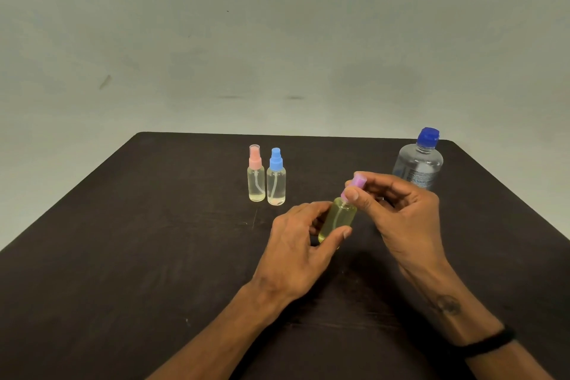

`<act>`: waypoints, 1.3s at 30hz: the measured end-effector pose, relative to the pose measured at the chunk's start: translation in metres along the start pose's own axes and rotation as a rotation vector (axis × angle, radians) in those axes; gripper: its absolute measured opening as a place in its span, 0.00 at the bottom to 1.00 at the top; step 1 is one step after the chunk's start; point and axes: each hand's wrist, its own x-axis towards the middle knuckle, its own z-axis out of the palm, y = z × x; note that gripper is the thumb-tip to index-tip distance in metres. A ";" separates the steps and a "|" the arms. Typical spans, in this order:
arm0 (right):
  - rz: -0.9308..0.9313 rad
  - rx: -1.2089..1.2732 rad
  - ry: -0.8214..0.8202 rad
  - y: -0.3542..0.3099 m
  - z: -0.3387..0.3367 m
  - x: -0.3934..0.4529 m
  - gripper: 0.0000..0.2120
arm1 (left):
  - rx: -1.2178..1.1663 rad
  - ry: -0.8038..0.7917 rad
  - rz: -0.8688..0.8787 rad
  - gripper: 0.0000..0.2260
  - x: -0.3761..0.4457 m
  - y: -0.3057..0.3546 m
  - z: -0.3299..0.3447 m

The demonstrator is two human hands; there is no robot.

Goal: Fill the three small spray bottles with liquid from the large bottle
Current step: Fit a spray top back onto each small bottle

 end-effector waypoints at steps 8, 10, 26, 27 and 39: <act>-0.008 -0.090 0.041 0.005 0.000 0.001 0.15 | 0.006 -0.009 0.006 0.22 -0.001 0.000 0.000; -0.021 -0.105 0.057 0.005 0.000 0.000 0.16 | 0.005 -0.013 0.009 0.22 -0.002 0.001 0.001; 0.175 0.204 -0.176 -0.001 -0.007 0.004 0.24 | -0.201 -0.001 -0.101 0.17 0.002 0.005 -0.001; 0.193 0.192 -0.202 -0.002 -0.008 0.004 0.23 | -0.220 -0.019 -0.105 0.17 0.003 0.005 0.000; 0.275 0.303 -0.107 -0.001 -0.008 0.005 0.22 | -0.274 -0.090 -0.077 0.17 0.002 0.008 -0.001</act>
